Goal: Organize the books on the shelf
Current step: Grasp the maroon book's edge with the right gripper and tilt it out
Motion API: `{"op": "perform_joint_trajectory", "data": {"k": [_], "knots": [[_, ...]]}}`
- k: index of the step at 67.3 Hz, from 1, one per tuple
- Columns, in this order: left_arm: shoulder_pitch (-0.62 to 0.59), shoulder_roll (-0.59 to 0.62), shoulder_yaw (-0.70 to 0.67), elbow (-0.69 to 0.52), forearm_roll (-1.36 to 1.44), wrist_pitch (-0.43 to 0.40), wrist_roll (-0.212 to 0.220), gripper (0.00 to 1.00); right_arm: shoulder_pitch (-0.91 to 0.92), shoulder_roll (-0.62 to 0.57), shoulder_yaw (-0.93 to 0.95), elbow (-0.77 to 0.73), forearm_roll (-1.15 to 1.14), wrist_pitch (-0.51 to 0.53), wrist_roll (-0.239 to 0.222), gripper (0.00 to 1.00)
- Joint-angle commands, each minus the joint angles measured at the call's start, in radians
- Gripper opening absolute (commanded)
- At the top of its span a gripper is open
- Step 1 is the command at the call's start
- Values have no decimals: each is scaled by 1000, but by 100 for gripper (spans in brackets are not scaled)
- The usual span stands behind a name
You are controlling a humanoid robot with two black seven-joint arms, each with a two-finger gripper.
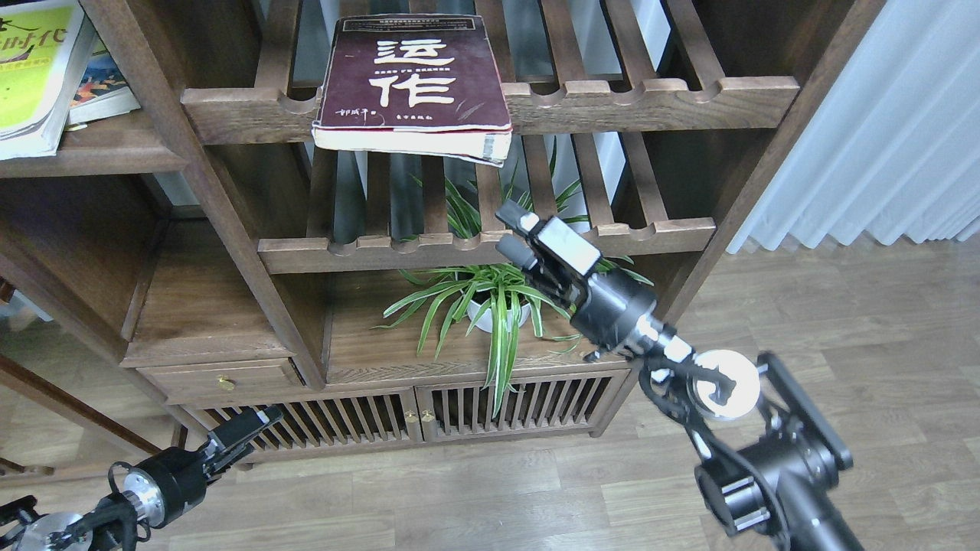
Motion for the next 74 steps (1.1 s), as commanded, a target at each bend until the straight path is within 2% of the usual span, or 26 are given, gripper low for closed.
{"op": "perform_joint_trajectory", "data": {"k": [1,10,22,58,74], "knots": [[10,0,0,1,2,0,0,100,30,0,2,32,-2,-51,3,98],[17,0,2,1,3,0,1,100,70,0,2,49,-3,-112,3,98],[20,0,3,1,8,0,0,100,114,0,2,49,-22,-143,5,98],[53,11,3,1,10,0,0,100,70,0,8,42,-29,-141,19,99],[71,11,3,-1,10,0,1,100,70,0,29,29,-29,-143,55,98]]}}
